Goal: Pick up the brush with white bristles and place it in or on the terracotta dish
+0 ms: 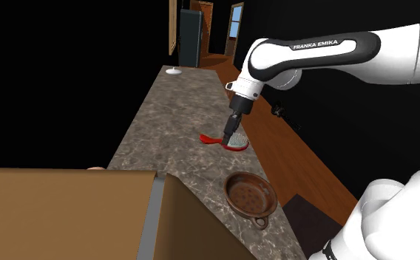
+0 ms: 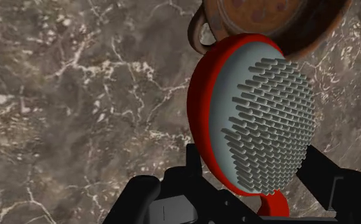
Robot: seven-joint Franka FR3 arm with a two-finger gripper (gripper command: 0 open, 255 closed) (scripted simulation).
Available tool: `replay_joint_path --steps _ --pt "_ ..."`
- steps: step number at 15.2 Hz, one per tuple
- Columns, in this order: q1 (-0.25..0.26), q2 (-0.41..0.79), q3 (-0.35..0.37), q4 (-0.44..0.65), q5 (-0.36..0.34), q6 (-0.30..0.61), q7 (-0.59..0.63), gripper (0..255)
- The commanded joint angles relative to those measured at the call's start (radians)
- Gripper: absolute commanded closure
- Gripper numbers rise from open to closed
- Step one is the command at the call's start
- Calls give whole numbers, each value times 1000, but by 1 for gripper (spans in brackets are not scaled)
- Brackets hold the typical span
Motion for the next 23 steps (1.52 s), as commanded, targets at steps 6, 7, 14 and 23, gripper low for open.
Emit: replay_joint_path --steps 6,7,14,23 --pt "4 -293 33 -259 0 -18 49 255" --pt "5 -337 39 -292 1 -26 58 255" --pt "10 -499 62 -439 14 -34 82 255" --pt "17 -468 68 -539 39 91 36 255"
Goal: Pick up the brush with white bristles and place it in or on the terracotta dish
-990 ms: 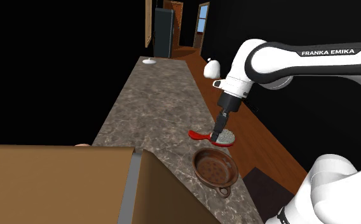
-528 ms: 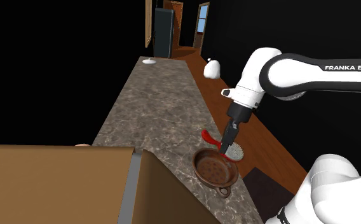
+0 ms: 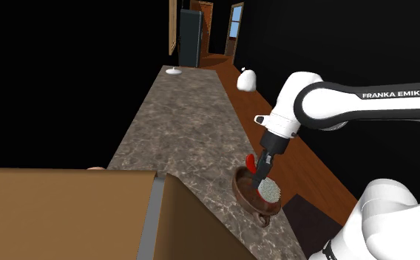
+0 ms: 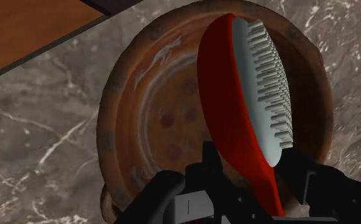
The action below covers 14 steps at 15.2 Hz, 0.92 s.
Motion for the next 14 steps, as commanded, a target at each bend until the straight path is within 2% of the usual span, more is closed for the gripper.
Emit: replay_joint_path --steps 1,9,10,14 --pt "2 15 0 -31 8 42 -18 255" --pt "2 15 0 -31 8 42 -19 255" --pt "3 15 1 -33 9 44 -18 0" --pt "3 15 1 -33 9 44 -18 0"
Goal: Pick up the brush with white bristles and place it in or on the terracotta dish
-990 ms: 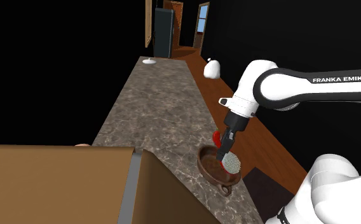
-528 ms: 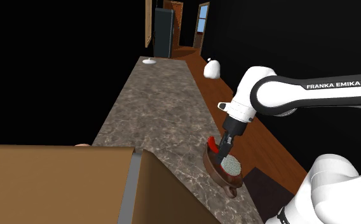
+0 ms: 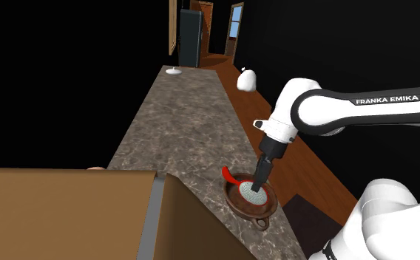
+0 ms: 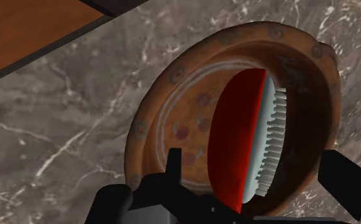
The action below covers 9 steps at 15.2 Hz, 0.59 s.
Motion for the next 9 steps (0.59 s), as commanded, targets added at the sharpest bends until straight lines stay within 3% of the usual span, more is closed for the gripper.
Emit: replay_joint_path --steps 1,5,9 --pt "-1 0 -1 2 -1 -2 0 0" --pt "-32 -35 -39 101 -52 -143 12 0" --pt "-32 -35 -39 101 -52 -143 12 0"
